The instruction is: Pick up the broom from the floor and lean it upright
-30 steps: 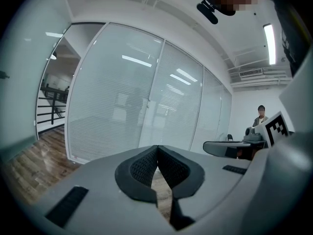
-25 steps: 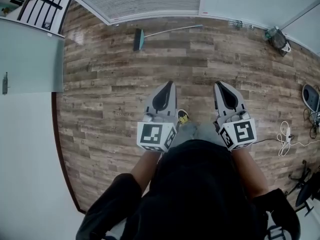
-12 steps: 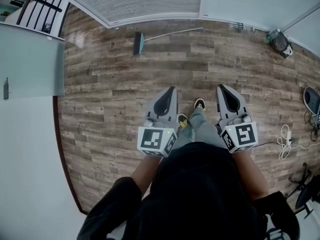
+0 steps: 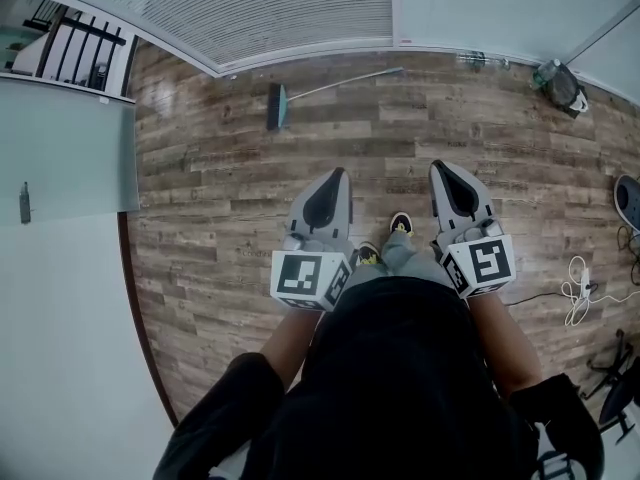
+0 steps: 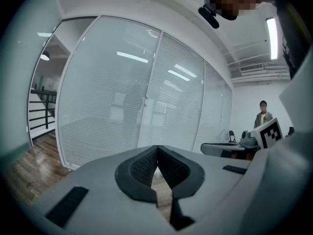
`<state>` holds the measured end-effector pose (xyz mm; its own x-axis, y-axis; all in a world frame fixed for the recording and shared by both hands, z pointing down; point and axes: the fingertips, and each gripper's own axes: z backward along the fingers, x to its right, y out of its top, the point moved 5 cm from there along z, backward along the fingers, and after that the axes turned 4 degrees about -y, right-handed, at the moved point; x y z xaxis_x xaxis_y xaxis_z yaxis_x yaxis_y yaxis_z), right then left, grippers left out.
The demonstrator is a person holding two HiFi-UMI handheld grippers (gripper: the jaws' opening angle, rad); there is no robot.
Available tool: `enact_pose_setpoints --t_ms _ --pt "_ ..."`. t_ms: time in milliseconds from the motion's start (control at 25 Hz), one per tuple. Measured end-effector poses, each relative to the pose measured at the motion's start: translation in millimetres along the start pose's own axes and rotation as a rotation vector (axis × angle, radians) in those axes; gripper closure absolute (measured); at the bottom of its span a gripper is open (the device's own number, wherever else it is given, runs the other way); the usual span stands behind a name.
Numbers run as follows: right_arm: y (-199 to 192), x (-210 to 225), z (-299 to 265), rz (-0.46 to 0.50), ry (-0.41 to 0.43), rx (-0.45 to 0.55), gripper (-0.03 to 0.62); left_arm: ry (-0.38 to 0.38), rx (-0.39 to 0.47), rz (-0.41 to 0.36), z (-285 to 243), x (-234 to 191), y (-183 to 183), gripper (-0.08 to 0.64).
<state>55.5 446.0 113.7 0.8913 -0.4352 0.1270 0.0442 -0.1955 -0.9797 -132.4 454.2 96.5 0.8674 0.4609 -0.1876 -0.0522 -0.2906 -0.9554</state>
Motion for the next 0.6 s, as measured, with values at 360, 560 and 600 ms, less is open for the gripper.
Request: enact_pose_setpoints --t_ms 360,560,600 --pt "2 41 -18 -0.006 0.019 0.019 0.575 0.004 -0.023 -0.025 -35 15 0 0.538" --pt "4 46 -17 -0.023 0.022 0.020 0.575 0.002 -0.032 -0.049 -40 24 3 0.538" --pt "4 46 -17 -0.026 0.023 0.019 0.574 0.002 -0.032 -0.056 -39 25 3 0.538"
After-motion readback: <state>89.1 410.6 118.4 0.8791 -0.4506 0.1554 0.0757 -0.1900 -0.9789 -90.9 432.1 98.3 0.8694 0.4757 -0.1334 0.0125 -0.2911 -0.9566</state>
